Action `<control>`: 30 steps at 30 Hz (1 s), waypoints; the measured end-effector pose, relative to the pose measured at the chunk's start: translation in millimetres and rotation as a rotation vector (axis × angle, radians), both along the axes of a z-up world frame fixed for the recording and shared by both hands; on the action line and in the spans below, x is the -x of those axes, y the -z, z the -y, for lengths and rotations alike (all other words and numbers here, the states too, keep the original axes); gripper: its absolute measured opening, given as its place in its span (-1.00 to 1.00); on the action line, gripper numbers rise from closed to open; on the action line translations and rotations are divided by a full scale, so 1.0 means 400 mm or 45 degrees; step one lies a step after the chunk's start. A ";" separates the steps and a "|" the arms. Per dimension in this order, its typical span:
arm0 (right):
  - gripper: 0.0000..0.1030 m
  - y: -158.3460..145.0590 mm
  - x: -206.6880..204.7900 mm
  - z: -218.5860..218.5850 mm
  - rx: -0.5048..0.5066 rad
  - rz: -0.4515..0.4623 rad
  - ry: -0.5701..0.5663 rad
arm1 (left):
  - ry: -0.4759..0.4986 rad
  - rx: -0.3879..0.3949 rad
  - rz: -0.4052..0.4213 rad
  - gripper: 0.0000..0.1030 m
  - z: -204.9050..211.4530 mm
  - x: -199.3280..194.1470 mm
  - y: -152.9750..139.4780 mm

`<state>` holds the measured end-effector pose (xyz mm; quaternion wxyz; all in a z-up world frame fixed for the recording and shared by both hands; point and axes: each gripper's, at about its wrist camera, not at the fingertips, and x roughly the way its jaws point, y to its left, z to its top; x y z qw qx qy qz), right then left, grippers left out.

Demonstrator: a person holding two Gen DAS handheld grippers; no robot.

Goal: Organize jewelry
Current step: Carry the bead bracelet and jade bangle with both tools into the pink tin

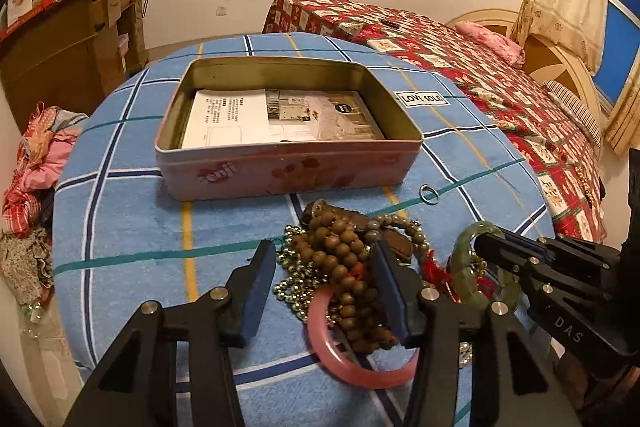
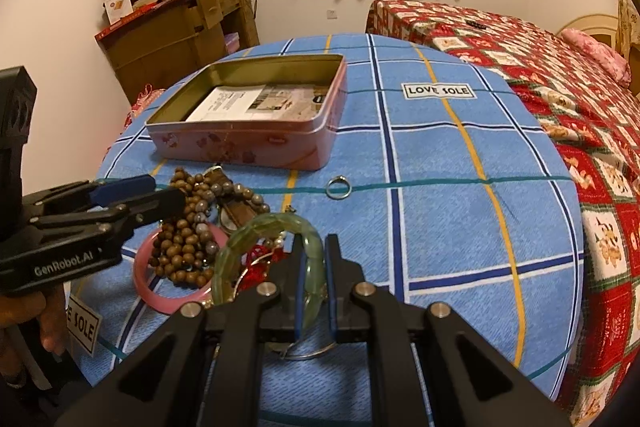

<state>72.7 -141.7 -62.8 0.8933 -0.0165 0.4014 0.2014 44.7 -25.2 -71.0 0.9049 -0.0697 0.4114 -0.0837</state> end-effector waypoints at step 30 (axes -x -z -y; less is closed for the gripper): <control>-0.79 -0.089 -0.039 0.018 -0.054 0.092 -0.018 | 0.052 -0.050 0.235 -0.67 -0.037 -0.001 -0.161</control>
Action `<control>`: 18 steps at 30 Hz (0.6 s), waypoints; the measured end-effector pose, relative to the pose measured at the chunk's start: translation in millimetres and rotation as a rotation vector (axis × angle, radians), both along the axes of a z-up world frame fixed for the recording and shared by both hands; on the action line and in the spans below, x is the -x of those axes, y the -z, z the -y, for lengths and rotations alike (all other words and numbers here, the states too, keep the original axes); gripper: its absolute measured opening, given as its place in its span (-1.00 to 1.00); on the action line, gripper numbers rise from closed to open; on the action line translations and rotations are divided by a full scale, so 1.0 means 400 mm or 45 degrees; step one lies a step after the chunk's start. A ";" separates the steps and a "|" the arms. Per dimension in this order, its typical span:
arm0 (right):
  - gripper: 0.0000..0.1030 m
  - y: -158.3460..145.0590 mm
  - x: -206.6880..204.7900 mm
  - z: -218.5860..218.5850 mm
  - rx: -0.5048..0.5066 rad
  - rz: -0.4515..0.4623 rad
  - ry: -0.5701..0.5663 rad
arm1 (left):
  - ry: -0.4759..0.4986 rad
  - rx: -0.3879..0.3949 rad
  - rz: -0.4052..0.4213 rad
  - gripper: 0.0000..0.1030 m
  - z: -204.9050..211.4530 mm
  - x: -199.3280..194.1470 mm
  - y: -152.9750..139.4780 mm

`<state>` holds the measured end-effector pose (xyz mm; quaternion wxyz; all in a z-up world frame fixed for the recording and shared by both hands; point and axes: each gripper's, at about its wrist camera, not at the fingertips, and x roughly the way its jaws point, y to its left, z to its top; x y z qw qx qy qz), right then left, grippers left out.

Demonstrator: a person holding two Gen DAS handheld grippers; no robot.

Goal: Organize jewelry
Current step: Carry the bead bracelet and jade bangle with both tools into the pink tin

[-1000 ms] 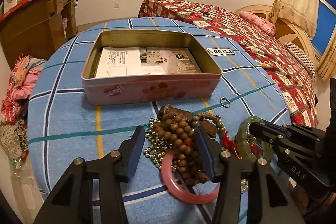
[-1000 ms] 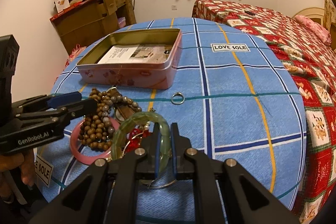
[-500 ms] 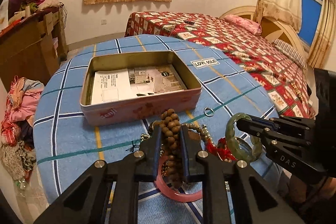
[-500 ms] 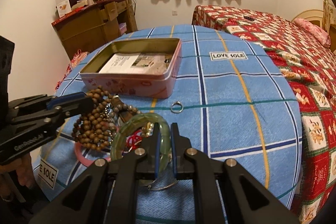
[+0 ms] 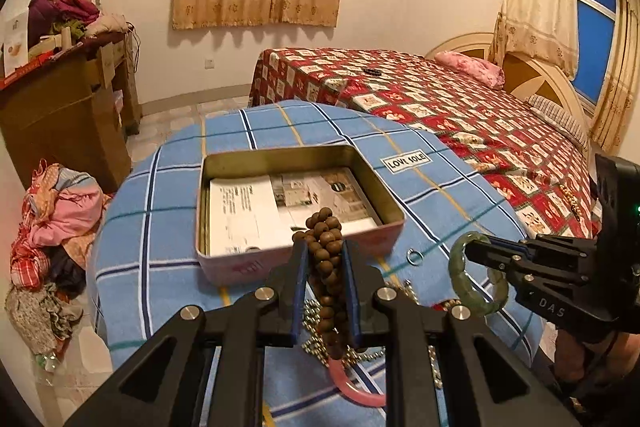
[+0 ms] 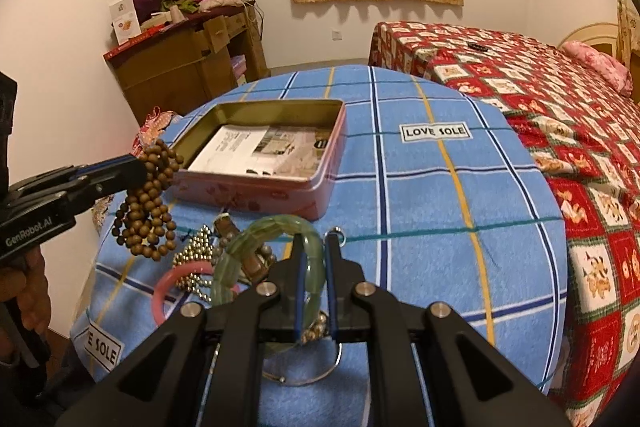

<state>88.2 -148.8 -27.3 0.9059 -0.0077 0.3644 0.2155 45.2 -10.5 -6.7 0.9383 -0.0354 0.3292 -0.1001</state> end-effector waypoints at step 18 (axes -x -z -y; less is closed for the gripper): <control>-0.79 -0.052 -0.158 -0.090 0.034 0.015 -0.113 | -0.044 -0.071 0.014 -0.67 -0.055 -0.140 -0.016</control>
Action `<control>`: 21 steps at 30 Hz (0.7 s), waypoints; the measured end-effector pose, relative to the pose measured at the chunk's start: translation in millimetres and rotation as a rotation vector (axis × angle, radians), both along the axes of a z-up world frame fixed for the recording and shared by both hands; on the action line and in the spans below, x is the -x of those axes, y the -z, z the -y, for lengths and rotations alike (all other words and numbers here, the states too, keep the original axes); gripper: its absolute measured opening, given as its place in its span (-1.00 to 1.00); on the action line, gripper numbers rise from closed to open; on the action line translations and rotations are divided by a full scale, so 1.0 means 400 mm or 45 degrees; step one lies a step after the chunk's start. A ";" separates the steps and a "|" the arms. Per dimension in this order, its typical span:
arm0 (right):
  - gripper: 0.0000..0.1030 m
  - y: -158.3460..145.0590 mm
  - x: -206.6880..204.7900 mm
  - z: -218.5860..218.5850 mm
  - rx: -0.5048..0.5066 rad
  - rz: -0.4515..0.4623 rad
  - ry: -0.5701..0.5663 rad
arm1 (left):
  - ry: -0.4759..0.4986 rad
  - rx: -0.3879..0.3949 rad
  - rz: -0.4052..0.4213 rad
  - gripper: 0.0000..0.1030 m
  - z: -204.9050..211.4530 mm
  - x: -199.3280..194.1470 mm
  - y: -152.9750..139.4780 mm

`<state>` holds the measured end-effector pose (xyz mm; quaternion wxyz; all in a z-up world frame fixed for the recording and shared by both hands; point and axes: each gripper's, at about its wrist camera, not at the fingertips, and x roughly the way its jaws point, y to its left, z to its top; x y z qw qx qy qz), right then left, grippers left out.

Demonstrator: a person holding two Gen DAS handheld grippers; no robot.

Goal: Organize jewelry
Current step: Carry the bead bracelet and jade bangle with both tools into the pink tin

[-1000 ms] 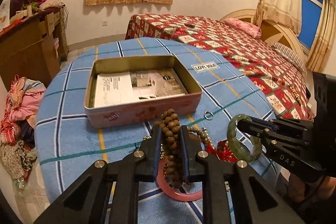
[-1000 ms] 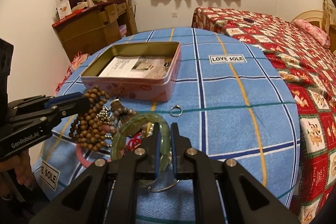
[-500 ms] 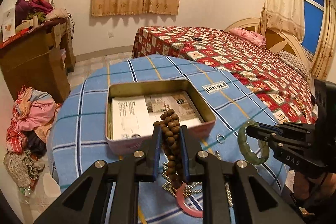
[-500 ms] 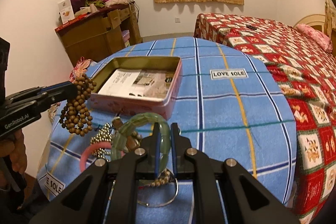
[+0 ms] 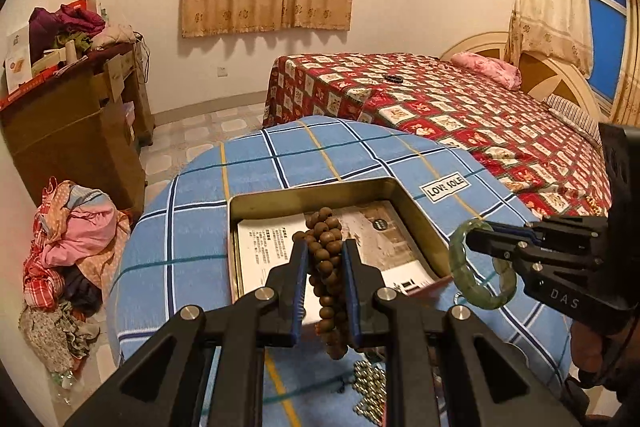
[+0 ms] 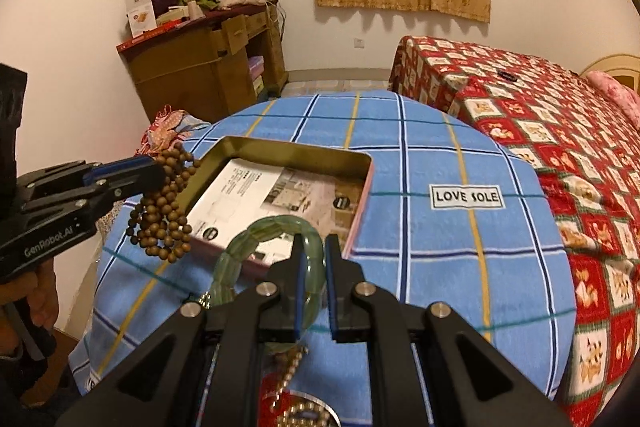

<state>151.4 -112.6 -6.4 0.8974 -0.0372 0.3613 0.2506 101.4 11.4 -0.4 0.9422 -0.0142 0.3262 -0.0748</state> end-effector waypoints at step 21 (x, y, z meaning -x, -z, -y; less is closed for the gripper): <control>-0.79 0.040 -0.172 -0.096 0.078 -0.049 -0.009 | -0.038 -0.085 -0.091 -0.67 -0.045 -0.152 0.059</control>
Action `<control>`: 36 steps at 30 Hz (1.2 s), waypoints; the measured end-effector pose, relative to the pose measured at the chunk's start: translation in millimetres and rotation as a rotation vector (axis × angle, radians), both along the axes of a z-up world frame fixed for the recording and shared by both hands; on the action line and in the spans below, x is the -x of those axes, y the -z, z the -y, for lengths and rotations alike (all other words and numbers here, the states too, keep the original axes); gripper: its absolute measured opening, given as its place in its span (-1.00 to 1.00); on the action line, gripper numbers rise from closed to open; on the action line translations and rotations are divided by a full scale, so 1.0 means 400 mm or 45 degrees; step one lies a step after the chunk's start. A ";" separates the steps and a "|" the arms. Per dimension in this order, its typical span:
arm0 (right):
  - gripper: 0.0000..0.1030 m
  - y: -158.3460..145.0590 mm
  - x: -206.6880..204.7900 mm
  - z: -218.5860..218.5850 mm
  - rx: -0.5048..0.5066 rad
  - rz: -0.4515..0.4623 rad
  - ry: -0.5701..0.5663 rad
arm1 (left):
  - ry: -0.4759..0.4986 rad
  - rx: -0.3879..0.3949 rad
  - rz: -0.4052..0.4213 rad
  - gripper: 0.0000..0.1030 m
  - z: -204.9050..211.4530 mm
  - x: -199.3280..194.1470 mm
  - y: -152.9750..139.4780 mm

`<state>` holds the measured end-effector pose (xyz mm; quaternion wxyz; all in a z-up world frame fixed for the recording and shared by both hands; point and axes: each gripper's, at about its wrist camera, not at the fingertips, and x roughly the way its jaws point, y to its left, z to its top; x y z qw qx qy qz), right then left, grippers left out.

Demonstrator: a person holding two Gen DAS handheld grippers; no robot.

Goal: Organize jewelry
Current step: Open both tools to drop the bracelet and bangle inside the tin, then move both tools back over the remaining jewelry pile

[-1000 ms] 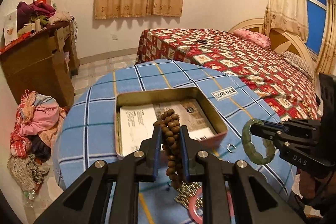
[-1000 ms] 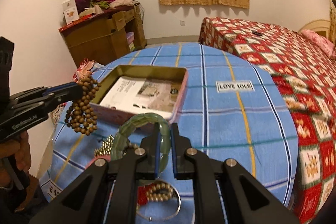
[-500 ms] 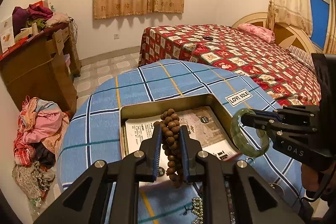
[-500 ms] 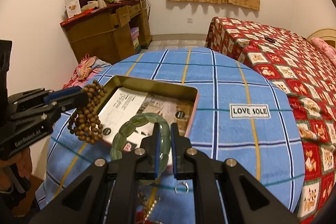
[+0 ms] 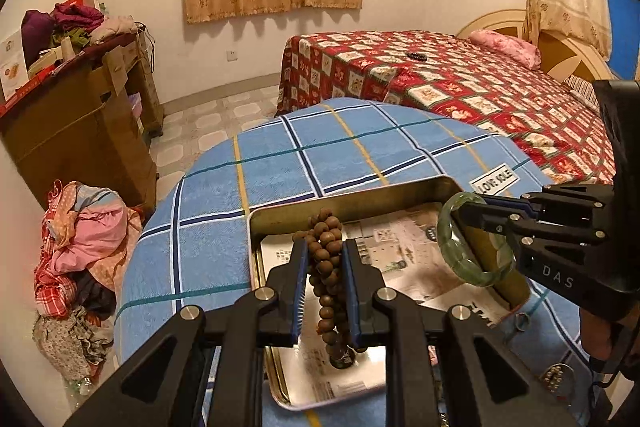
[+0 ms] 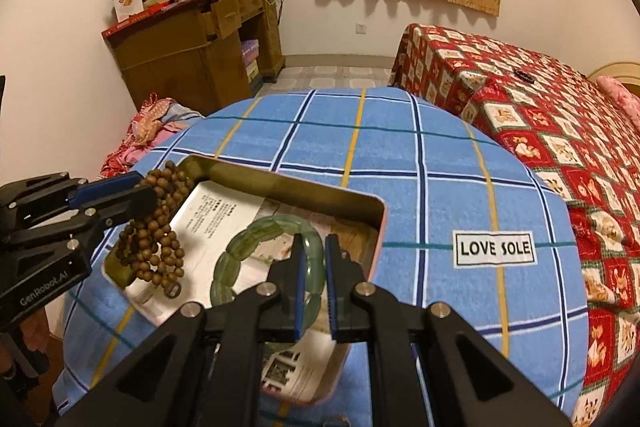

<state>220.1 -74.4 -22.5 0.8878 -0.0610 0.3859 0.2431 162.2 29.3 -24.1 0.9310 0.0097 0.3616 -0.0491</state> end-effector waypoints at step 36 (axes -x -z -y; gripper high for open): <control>0.13 0.003 0.099 0.090 -0.026 0.029 0.079 | -0.027 -0.041 0.010 0.53 0.033 0.112 0.015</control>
